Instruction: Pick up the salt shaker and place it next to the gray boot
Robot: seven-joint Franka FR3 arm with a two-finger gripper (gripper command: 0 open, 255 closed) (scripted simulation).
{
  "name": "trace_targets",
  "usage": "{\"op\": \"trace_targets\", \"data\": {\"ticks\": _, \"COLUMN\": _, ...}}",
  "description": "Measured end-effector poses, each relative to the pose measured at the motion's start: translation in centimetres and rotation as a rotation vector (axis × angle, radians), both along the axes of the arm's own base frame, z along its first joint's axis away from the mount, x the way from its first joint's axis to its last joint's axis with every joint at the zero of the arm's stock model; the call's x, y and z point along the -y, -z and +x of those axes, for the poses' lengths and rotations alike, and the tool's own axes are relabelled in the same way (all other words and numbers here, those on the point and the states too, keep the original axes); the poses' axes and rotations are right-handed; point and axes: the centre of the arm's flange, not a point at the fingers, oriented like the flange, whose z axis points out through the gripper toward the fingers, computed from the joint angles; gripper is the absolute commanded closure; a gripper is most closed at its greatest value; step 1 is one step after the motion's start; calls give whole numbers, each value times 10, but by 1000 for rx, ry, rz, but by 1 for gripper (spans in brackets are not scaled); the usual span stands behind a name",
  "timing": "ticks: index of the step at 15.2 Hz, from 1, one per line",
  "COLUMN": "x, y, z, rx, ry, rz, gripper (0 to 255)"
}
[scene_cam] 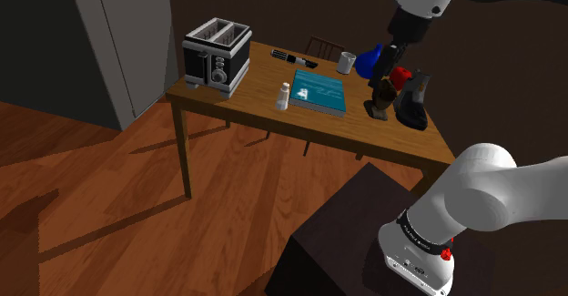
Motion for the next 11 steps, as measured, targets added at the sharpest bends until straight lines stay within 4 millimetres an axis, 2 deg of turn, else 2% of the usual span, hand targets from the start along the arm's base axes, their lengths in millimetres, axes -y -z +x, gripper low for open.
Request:
{"op": "trace_targets", "data": {"ticks": 3, "x": 3, "y": 11, "z": 11, "rx": 5, "ry": -4, "rz": 3, "gripper": 0}}
{"op": "trace_targets", "data": {"ticks": 11, "x": 28, "y": 66, "z": 85, "rx": 50, "ry": -29, "rz": 21, "gripper": 0}}
